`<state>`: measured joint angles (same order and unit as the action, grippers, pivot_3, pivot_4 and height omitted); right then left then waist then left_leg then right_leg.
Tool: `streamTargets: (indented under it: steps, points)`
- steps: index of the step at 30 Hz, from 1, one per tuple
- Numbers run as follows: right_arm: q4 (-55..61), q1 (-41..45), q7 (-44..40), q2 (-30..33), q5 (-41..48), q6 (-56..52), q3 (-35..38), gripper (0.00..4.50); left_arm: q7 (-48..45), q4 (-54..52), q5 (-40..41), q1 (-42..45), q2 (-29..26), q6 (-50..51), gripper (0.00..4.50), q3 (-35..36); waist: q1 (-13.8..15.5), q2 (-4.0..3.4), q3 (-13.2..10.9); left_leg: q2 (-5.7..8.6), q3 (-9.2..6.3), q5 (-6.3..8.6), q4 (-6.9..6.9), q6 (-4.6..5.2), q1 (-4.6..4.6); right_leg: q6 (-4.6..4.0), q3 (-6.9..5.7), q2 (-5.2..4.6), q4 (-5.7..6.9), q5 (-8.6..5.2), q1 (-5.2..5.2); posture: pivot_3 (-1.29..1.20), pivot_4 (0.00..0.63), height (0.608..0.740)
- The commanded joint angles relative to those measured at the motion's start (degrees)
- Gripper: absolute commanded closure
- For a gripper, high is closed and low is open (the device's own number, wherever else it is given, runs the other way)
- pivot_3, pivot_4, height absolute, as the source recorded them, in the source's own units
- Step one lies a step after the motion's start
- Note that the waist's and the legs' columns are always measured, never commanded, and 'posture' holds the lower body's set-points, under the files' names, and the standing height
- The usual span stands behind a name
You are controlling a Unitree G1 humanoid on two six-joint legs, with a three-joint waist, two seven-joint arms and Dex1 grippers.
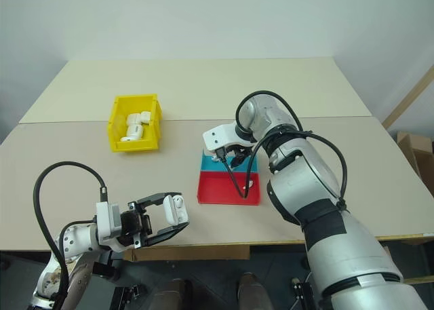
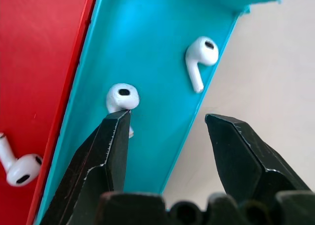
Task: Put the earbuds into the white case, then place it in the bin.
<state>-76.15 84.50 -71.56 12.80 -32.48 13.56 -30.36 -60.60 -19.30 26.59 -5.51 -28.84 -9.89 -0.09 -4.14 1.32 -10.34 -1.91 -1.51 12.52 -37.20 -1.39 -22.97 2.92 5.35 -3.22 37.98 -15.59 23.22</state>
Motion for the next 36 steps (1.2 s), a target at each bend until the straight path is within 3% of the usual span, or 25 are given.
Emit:
streamTargets:
  steps: [1,7,12,17,36]
  points:
    - [1.0,1.3,0.7,0.8,0.7,0.6,1.0,1.58,0.6,-1.2,0.0,-0.2,-0.2,-0.8,1.69,0.2,0.0,0.0,0.0,0.0,0.0,0.0,0.0,0.0,0.0,0.0,0.0,0.0,0.0,0.0,0.0,0.0,0.15,0.74]
    - [1.4,3.4,-0.8,2.5,1.7,1.8,2.1,1.58,0.8,-1.1,-0.3,-0.6,-0.1,-1.1,1.69,-0.1,0.0,0.0,0.0,0.0,0.0,0.0,0.0,0.0,0.0,0.0,0.0,0.0,0.0,0.0,0.0,0.0,0.15,0.74]
    - [2.1,3.5,-6.6,4.1,2.9,10.0,2.7,1.58,0.9,-0.6,-0.5,0.0,0.1,-1.2,1.69,-0.4,-0.1,-0.01,0.0,-0.01,0.01,0.0,0.0,0.0,0.01,0.0,0.0,0.01,-0.02,0.0,0.0,0.0,0.15,0.74]
    - [2.2,1.1,-6.3,5.0,2.9,22.6,1.9,1.58,1.3,-1.1,-0.6,-0.1,0.3,-1.1,1.69,-0.3,-0.1,-0.01,0.0,-0.02,0.02,0.0,0.01,0.0,0.05,0.0,0.01,0.02,-0.01,0.0,-0.03,0.0,0.15,0.74]
    - [0.7,2.0,1.7,2.4,-5.1,35.1,-5.9,1.58,2.3,-2.6,-1.2,-1.9,-0.1,-1.4,1.69,-0.1,0.0,-0.03,0.0,-0.01,0.0,-0.01,0.04,-0.01,0.08,-0.01,0.02,0.0,0.02,0.0,-0.03,0.0,0.15,0.74]
